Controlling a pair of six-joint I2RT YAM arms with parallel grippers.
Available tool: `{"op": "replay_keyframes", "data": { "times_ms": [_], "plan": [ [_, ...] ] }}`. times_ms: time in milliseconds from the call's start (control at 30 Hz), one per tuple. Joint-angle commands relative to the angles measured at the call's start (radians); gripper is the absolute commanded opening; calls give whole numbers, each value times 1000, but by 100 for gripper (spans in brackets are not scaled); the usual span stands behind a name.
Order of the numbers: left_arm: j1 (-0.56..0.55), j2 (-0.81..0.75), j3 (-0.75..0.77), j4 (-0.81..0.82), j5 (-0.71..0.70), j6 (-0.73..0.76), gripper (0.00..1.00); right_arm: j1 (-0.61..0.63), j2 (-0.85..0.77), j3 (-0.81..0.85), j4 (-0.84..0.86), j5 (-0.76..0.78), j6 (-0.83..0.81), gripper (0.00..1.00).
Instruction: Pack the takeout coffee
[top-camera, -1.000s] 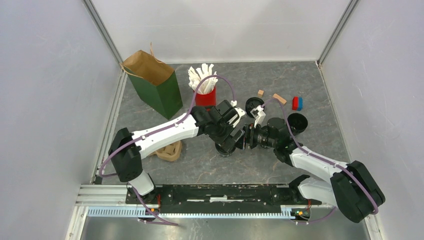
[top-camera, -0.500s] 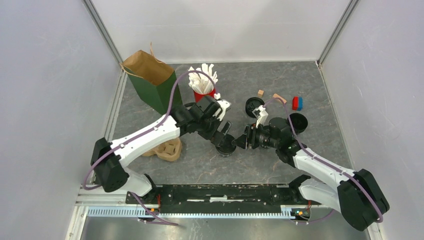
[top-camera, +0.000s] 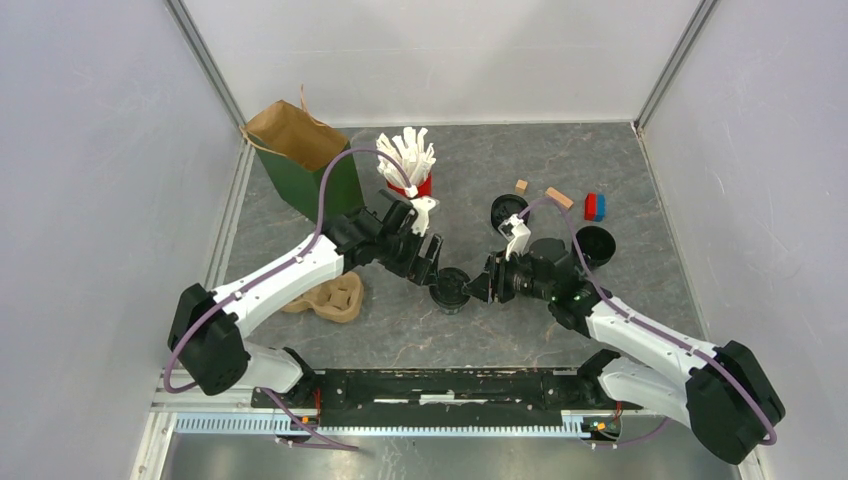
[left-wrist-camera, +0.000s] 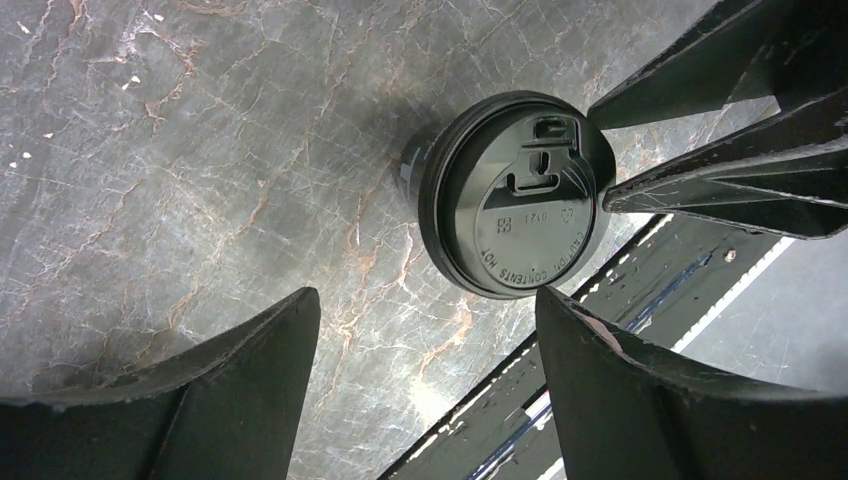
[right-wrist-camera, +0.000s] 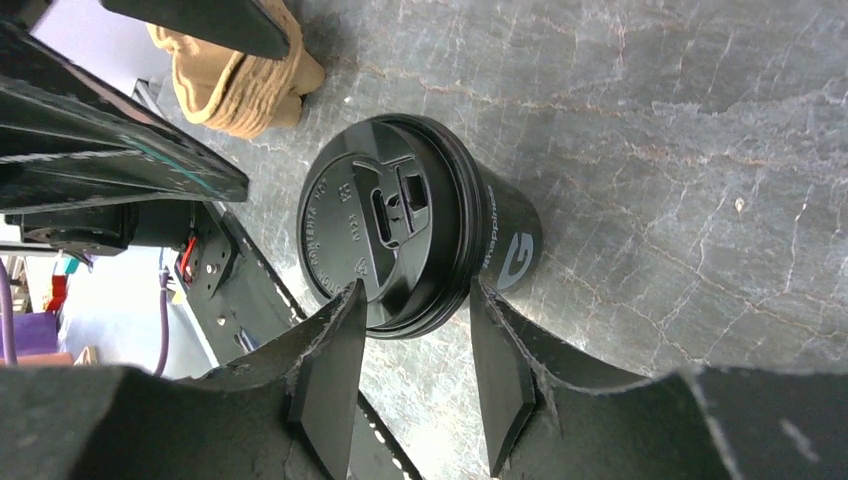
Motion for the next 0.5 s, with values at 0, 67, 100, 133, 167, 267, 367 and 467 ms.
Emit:
{"op": "replay_keyframes", "data": {
  "times_ms": [0,67,100,133,167,267,367,467],
  "plan": [
    [17,-19,-27,90,59,-16,84,15,-2,69,0,42,-7,47],
    [17,-17,-39,107,77,-10,82,17,6,79,-3,45,-12,45],
    [17,-14,-44,111,82,-8,82,18,11,84,-4,47,-15,44],
    [17,-10,-48,114,87,-4,82,18,15,88,-7,49,-19,43],
    [17,-4,-53,115,87,-1,81,18,20,91,-9,51,-21,43],
    [17,14,-58,116,87,3,81,18,29,101,-15,54,-31,42],
    [17,28,-60,119,88,8,80,18,36,107,-22,61,-40,42],
    [17,39,-58,119,87,13,78,18,35,119,-40,74,-55,41]
  ]
}}
